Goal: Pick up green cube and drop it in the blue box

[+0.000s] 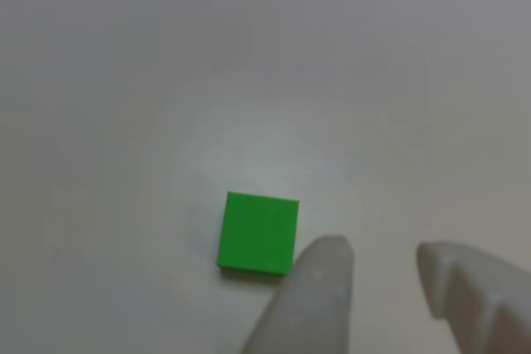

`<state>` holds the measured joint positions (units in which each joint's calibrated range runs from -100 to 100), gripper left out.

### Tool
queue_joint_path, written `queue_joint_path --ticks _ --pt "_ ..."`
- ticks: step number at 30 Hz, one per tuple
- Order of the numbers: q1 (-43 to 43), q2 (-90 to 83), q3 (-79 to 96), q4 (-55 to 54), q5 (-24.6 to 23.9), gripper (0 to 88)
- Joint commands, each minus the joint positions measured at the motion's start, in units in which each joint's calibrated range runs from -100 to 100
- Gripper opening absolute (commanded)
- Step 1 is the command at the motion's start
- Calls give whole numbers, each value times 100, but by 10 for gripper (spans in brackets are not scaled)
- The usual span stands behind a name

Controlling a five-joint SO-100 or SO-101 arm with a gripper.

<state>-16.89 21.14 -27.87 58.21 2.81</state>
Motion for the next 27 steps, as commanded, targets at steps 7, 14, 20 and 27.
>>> queue_joint_path --ticks 7,14,20,27 --pt "-37 445 -1028 249 -5 21" --pt "-90 913 -1521 249 -5 22" --pt "-128 1331 -1844 249 -5 22" --pt "-128 1465 -1880 249 -5 22"
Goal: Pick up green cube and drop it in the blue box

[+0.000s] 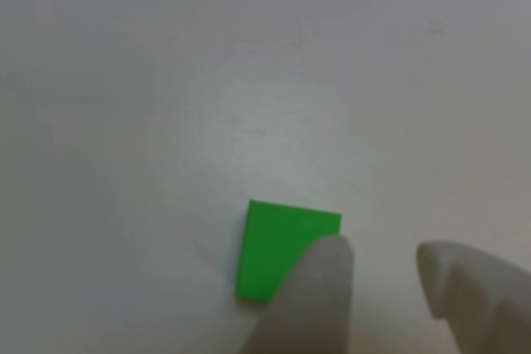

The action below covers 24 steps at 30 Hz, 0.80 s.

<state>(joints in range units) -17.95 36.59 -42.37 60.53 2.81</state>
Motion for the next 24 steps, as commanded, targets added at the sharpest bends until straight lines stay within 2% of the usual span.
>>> queue_joint_path --ticks 1,17,24 --pt "-22 -81 -431 17 -5 23" --pt "-144 -39 -404 91 -5 226" --pt "-144 -39 -404 449 -5 279"
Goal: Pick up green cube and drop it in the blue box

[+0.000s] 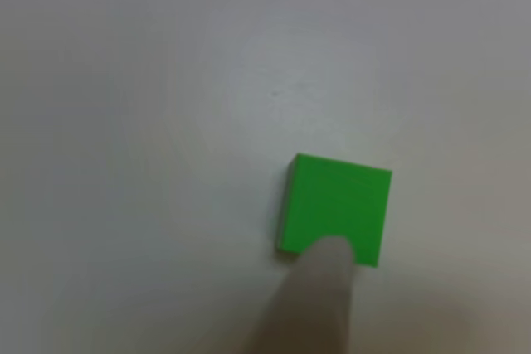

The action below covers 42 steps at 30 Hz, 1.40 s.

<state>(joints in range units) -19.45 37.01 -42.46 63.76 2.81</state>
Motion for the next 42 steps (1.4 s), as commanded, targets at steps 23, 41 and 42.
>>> queue_joint_path --ticks 23,41,42 --pt "-86 513 -799 127 -464 300" --pt "-216 864 -924 69 -488 300" --pt "-216 873 -960 69 -488 300"
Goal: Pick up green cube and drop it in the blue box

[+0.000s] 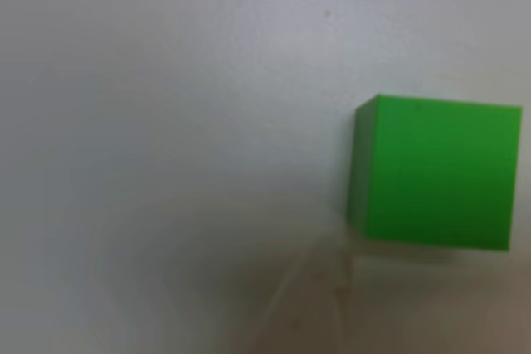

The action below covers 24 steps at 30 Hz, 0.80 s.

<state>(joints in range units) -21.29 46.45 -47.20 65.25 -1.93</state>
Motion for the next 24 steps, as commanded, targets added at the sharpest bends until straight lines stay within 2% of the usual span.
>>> queue_joint_path --ticks 1,10,18,24 --pt "-31 -38 -522 -79 -15 300" --pt "-39 355 -935 -88 -20 300" --pt "-39 372 -1016 -88 -596 299" --pt "-39 372 -1025 -88 -586 299"
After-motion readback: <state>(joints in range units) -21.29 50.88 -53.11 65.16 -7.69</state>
